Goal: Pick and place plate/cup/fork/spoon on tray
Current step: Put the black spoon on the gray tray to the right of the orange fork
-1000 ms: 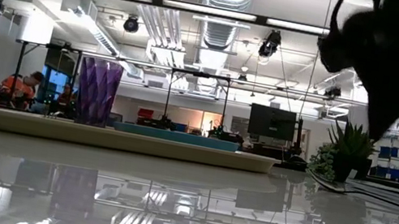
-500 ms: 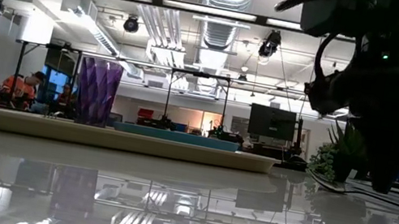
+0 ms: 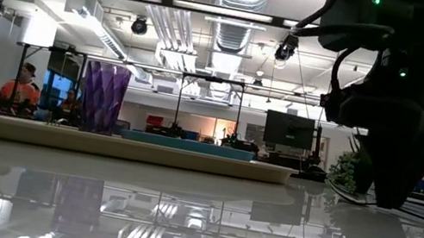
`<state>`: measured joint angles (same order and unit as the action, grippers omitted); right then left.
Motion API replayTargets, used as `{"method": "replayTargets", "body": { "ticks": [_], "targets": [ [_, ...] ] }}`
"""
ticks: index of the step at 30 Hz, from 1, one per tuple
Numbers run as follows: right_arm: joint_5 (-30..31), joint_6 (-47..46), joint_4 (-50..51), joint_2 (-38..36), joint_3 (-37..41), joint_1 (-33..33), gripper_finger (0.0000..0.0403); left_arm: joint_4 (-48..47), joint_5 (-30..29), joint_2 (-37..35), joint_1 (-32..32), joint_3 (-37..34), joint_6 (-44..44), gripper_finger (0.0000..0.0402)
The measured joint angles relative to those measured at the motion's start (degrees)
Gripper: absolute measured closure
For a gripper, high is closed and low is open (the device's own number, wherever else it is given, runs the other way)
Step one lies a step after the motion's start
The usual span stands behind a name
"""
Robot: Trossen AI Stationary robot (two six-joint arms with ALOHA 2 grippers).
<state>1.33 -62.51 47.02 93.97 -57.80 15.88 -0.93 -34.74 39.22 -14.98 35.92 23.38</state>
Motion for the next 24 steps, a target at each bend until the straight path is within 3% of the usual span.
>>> {"method": "replayTargets", "body": {
  "ticks": [5,15,24],
  "targets": [
    [0.3,-0.5,-2.9,0.0,0.7,0.0,0.0264,0.0,0.0,-0.2,0.0,0.0,0.0,0.0402],
    [0.6,-1.3,-6.3,3.1,0.5,0.0,0.0381,-0.1,0.0,0.0,0.0,0.0,0.0,0.0402],
    [0.2,-1.4,-5.9,0.7,-1.4,0.0,0.0393,-2.8,-0.2,-0.2,0.0,0.0,0.0,0.0402]
  ]
}}
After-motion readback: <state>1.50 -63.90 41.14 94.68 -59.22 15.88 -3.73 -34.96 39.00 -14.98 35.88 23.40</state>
